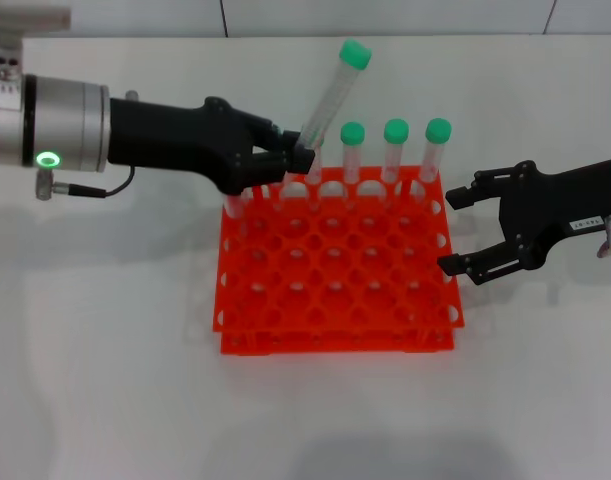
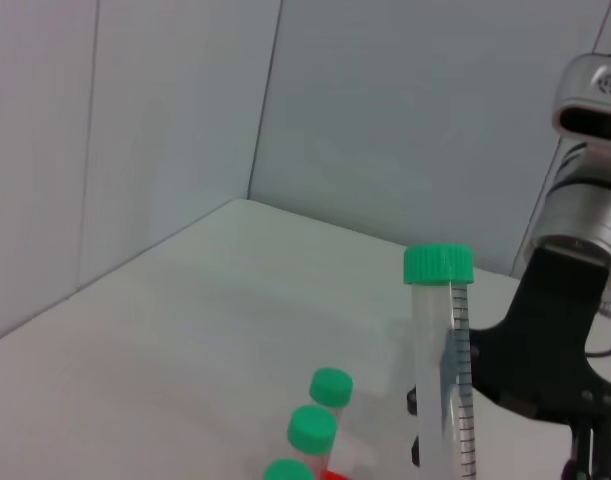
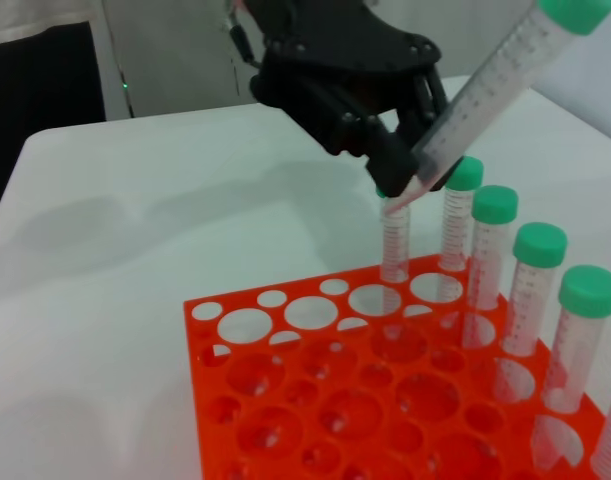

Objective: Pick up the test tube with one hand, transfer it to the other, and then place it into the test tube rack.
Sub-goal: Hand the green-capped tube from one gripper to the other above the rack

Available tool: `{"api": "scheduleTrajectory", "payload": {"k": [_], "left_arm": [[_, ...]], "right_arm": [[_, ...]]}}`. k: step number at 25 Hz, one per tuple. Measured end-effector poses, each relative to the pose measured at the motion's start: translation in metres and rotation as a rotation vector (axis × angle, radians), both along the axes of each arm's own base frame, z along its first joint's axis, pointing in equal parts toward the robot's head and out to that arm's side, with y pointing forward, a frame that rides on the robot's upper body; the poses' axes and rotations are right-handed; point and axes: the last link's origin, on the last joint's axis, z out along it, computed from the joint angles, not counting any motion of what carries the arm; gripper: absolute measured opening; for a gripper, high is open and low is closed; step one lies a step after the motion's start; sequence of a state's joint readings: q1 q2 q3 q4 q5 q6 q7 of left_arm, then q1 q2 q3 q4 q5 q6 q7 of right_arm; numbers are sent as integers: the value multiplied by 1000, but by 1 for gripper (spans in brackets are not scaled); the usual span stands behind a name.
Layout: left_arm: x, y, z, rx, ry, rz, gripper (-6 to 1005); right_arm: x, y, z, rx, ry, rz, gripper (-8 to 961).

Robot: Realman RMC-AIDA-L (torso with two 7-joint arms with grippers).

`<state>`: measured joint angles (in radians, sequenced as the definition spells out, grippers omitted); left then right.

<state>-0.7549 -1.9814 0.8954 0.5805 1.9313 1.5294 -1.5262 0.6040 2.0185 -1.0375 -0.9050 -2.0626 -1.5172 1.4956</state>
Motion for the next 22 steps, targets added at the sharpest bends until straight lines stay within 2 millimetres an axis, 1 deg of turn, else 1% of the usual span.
{"api": "scheduleTrajectory", "payload": {"k": [2,6,11,12,19,22], "left_arm": [[-4,-4,-3,1,-2,-9,206],[-6,-8,-8,-5,-5,-12,206],[-8,-9,-10,-12,7,-15,207],[-8,-12,-10,-28,13,-34,208],[-10,-13,-8,-49,38,-31,209],[-11,-12,-4,-52,46,-32,209]], "right_arm": [[0,0,0,1,0,-1,859],[1,0,0,3,-1,-2,859],[3,1,-2,9,-2,-14,858],[4,1,-2,10,-3,-15,858],[6,-1,-5,8,2,-14,858],[7,-1,-5,8,3,-18,858]]}}
